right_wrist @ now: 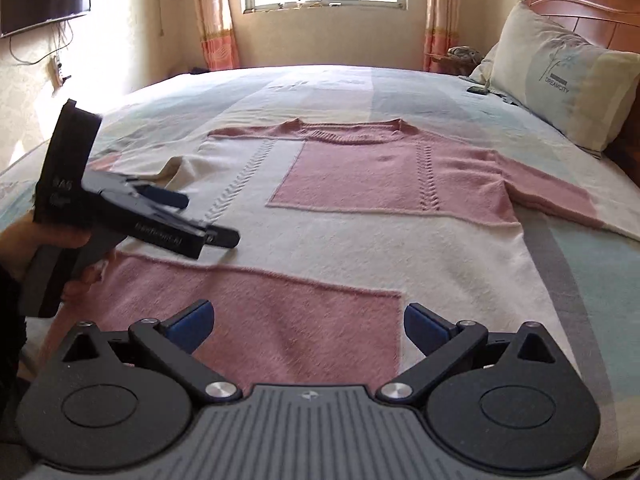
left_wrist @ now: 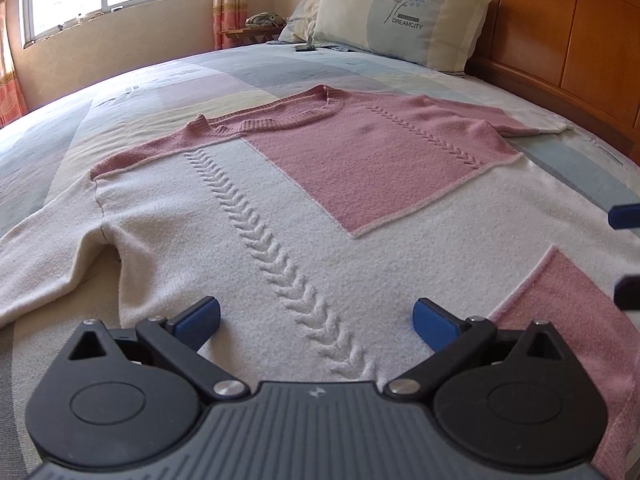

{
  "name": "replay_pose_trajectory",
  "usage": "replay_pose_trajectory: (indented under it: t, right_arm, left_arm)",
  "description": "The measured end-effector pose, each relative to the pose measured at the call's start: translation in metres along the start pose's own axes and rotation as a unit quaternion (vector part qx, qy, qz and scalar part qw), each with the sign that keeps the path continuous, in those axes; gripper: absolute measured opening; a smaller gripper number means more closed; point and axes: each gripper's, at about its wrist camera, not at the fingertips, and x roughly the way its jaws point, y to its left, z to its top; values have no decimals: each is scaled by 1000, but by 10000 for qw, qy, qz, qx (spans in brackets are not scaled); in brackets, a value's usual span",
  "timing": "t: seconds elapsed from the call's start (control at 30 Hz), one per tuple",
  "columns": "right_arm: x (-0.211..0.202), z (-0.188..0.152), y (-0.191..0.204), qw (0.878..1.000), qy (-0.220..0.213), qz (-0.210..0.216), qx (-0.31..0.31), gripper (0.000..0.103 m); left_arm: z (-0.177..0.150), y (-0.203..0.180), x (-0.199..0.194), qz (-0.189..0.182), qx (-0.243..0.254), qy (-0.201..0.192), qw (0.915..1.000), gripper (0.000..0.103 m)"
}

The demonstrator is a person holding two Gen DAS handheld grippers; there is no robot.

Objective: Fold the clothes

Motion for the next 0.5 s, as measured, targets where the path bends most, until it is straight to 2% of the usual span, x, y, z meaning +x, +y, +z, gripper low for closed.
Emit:
replay_pose_trajectory:
  t: [0.07,0.17,0.3,0.37,0.43,0.5]
  right_arm:
    - [23,13,-30,9992,22,-39,395,103]
    - [56,9,-75,9937,442,-123,1026,103]
    - [29,-22,-96,9928,208,-112,1178,103]
    - [14,-30,-98,9928,273,-259,1142,103]
    - [6,-24,-101,9919,380,-305,1171,103]
    - [14,-3,-105,9925,211,-192,1189,103]
  left_arm:
    - [1,2,1,-32,-53,-5,10000,102]
    - [2,4,3,-61,-129,-9,9999,102]
    - [3,6,5,-87,-140,1,9999,102]
    - [4,8,6,-112,-174,-6,9998,102]
    - [4,8,7,-109,-183,-19,9998,102]
    - [5,8,7,-88,-183,-17,9998,102]
